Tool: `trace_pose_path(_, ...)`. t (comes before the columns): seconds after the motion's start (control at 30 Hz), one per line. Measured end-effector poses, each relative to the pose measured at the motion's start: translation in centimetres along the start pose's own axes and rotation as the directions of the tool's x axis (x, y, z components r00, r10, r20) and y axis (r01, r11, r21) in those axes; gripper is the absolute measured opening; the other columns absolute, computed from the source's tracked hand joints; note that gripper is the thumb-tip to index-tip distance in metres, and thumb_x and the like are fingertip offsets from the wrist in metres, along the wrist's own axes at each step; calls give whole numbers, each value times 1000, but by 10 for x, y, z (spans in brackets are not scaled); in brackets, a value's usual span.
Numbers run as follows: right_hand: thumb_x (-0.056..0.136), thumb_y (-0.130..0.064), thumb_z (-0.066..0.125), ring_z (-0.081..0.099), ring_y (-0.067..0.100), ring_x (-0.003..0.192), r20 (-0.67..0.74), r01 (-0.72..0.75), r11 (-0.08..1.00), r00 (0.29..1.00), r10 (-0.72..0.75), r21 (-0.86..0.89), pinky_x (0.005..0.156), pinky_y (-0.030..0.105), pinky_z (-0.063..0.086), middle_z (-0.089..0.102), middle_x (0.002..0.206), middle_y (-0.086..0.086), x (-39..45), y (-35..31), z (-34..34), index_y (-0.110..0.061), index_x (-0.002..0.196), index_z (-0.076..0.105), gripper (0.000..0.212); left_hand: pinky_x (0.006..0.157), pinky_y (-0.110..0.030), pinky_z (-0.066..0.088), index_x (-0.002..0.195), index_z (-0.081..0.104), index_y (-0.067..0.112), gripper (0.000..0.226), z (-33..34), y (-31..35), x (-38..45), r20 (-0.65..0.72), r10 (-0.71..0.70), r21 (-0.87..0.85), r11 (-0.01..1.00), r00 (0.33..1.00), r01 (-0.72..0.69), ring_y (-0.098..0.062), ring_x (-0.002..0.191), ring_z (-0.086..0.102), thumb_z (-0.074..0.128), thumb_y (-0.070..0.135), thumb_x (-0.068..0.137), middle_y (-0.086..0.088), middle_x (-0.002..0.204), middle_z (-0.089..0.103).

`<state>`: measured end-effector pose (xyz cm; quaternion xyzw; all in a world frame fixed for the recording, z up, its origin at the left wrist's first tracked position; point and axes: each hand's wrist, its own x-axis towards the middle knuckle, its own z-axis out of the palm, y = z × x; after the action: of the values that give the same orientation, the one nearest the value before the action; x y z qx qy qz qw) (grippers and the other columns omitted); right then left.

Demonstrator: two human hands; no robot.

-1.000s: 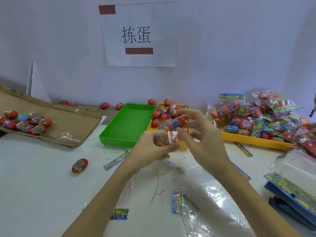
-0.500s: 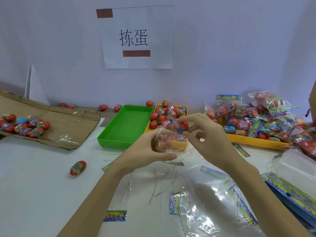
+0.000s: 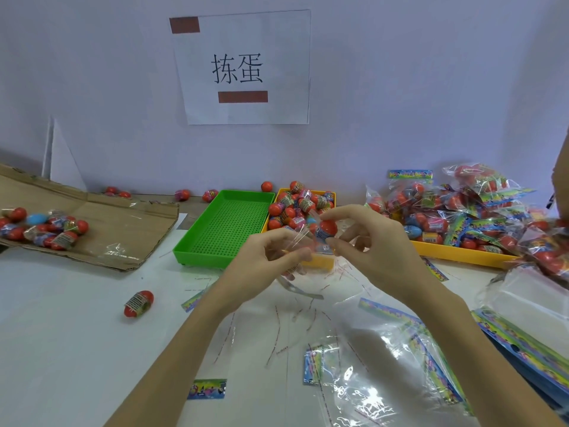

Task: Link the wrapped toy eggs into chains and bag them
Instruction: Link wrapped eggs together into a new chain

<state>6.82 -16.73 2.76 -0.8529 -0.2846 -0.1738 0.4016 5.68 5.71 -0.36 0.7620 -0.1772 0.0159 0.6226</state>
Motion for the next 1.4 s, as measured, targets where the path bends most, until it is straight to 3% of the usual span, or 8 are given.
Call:
trace_pose_path(0.17, 92, -20, 76, 67, 4, 87, 87, 5, 1000, 996, -6, 3, 69, 23, 57, 69, 101, -27, -2, 3, 0, -32, 119, 72, 30, 72, -37, 65, 117, 75, 15, 23, 0, -2, 0, -1, 23, -20, 1000, 1000, -23, -37, 92, 74, 72, 23, 96, -6, 103, 80)
trace_pose_path(0.3, 96, -21, 71, 69, 0, 94, 106, -31, 999, 994, 29, 19, 75, 21, 58, 74, 104, -19, -1, 5, 0, -29, 122, 73, 28, 64, -31, 63, 115, 76, 18, 17, 0, -5, 1, -11, 16, 2, 1000, 1000, -16, -28, 87, 75, 71, 19, 99, -3, 102, 79)
trace_pose_path(0.47, 90, -33, 75, 67, -4, 98, 170, -50, 996, 985, 37, 77, 78, 16, 57, 70, 108, -26, -1, 2, 0, -40, 124, 66, 36, 56, -33, 60, 113, 76, 19, 15, 0, -5, 1, -19, -7, -20, 1000, 1000, 7, -25, 81, 76, 69, 23, 100, -5, 93, 76)
trace_pose_path(0.63, 87, -19, 81, 67, 0, 90, 107, -49, 999, 993, 47, 21, 75, 23, 59, 68, 103, -17, -1, 5, 4, -29, 117, 70, 34, 47, -32, 54, 107, 78, 24, 14, 3, -4, 2, -42, -37, -7, 999, 998, 37, -31, 68, 73, 68, 31, 100, -17, 94, 74)
trace_pose_path(0.8, 91, -22, 77, 70, 3, 87, 124, -92, 993, 989, 82, 79, 70, 26, 58, 73, 94, -19, 0, 9, -2, -28, 102, 74, 13, 40, -26, 44, 101, 78, 32, 14, 3, -2, 0, -53, -7, 69, 998, 999, 11, -22, 56, 69, 65, 38, 101, 5, 80, 76)
trace_pose_path(1.0, 87, -37, 78, 67, 3, 95, 274, -136, 986, 956, 105, 94, 69, 23, 56, 68, 111, -22, -1, 7, 4, -33, 116, 69, 30, 50, -38, 58, 102, 81, 22, 17, 2, -4, 0, -107, 66, 99, 994, 992, -55, -29, 56, 68, 68, 32, 98, 0, 82, 77)
trace_pose_path(1.17, 88, -33, 78, 63, 5, 91, 210, -151, 982, 970, 125, 112, 70, 25, 55, 66, 108, -18, -2, 6, 6, -36, 112, 70, 26, 42, -24, 45, 102, 80, 21, 23, 4, -3, 0, -112, 26, 26, 999, 993, -23, -16, 51, 66, 68, 40, 95, -6, 75, 75)
trace_pose_path(1.4, 93, -23, 74, 61, 7, 85, 97, -169, 979, 983, 158, 114, 69, 17, 48, 61, 98, -11, 0, 8, 6, -21, 121, 74, 28, 67, -25, 57, 125, 73, 30, 27, -2, 2, -2, 79, -38, -92, 995, 996, 45, -15, 81, 73, 66, 33, 100, -4, 98, 78)
